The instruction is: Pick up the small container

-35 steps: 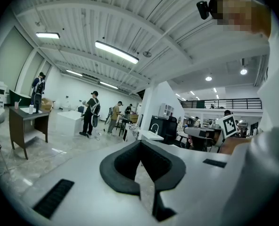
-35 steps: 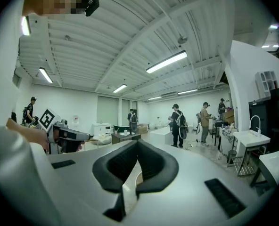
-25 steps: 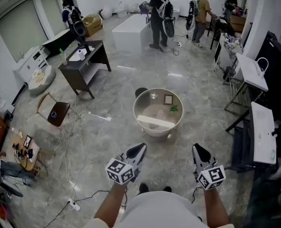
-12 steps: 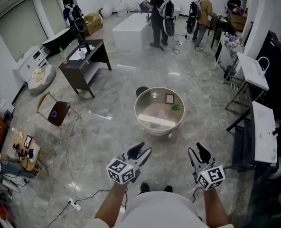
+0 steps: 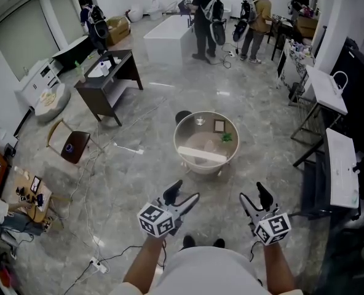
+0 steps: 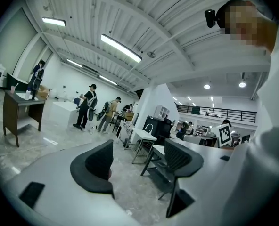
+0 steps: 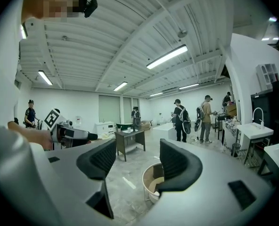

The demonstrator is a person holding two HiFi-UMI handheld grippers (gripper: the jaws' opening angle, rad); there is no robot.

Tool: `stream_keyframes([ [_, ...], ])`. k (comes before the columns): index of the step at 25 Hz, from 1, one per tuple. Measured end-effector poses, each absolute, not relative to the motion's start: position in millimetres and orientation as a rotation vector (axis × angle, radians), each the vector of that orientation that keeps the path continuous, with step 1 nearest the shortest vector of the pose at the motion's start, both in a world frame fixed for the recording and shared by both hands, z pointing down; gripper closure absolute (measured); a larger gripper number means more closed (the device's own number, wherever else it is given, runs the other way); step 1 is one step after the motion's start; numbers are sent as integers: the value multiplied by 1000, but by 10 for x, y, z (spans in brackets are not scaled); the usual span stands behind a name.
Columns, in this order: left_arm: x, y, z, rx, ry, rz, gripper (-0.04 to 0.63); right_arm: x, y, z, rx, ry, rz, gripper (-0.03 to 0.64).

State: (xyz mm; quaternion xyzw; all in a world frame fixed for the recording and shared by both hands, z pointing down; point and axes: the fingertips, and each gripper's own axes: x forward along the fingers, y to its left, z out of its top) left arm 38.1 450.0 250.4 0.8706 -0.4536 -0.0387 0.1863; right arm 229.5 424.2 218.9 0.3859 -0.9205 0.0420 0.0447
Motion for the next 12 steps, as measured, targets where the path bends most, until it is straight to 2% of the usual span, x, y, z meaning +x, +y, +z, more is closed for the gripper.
stream_keyframes([
  [12,163,4519,2673,2452,-1211,-60,227,2024,4295,2336,1202,-2776,159,313],
])
